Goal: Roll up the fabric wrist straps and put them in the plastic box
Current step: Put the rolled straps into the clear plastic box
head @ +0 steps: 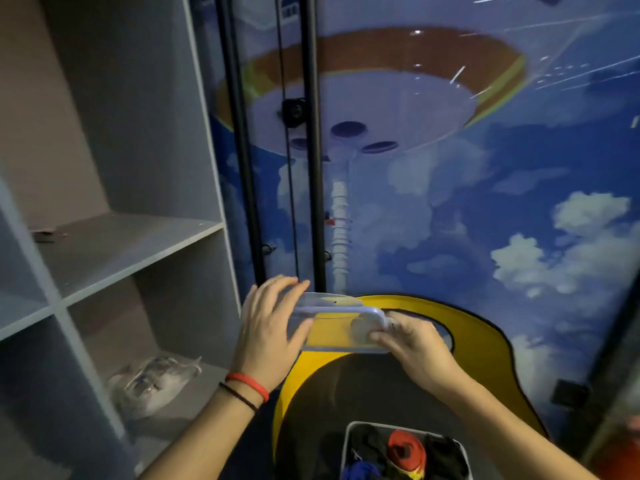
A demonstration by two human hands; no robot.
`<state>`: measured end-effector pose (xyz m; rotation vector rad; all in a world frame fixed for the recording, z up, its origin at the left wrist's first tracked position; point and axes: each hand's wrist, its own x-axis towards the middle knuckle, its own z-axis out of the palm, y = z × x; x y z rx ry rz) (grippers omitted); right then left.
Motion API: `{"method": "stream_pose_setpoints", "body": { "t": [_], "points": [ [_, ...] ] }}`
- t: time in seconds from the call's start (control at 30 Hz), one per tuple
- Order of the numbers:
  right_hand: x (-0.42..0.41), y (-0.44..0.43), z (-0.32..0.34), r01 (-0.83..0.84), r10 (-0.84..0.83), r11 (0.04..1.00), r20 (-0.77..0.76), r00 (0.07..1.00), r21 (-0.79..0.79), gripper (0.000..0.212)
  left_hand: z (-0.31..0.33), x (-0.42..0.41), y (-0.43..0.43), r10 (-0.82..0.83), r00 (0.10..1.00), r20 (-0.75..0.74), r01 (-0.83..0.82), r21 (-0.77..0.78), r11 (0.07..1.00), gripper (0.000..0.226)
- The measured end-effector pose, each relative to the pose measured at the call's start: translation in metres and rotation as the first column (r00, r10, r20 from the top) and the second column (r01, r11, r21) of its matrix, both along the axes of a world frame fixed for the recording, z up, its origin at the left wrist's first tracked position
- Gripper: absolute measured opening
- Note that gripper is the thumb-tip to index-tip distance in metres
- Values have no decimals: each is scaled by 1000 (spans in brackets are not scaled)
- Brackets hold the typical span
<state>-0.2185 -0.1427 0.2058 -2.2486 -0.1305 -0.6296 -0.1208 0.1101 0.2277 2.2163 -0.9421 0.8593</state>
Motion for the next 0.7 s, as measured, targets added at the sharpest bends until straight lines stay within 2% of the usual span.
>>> {"method": "stream_pose_setpoints", "body": {
  "t": [0.13, 0.2, 0.27, 0.33, 0.37, 0.47, 0.57, 0.7],
  "points": [
    [-33, -39, -27, -25, 64, 951, -118, 991, 309, 8, -44, 13, -38, -53, 949, -311, -8, -192, 981, 66],
    [-43, -53, -44, -28, 107, 911, -169, 980, 412, 13, -64, 9, -54, -164, 800, -576, -40, -325, 945, 71],
    [-50, -62, -63, 2, 116, 853, -195, 974, 522, 37, -87, 6, -64, -243, 622, -745, -123, -399, 909, 60],
    [-56, -66, -84, 73, 105, 792, -252, 962, 606, 59, -114, 9, -67, -244, 551, -798, -164, -391, 906, 28],
    [-59, -68, -95, 106, 106, 765, -287, 952, 635, 62, -126, 8, -67, -250, 500, -829, -166, -374, 912, 18],
    [-67, -72, -126, 226, 81, 706, -394, 916, 671, 48, -156, 5, -63, -273, 310, -911, -173, -336, 926, 11],
    [-74, -69, -150, 330, 60, 641, -474, 878, 693, 35, -179, -2, -60, -221, 167, -961, -149, -247, 958, 24],
    [-77, -63, -171, 440, 19, 547, -536, 844, 712, 31, -204, -8, -63, -211, 85, -974, -228, -225, 947, 55]
  ]
}}
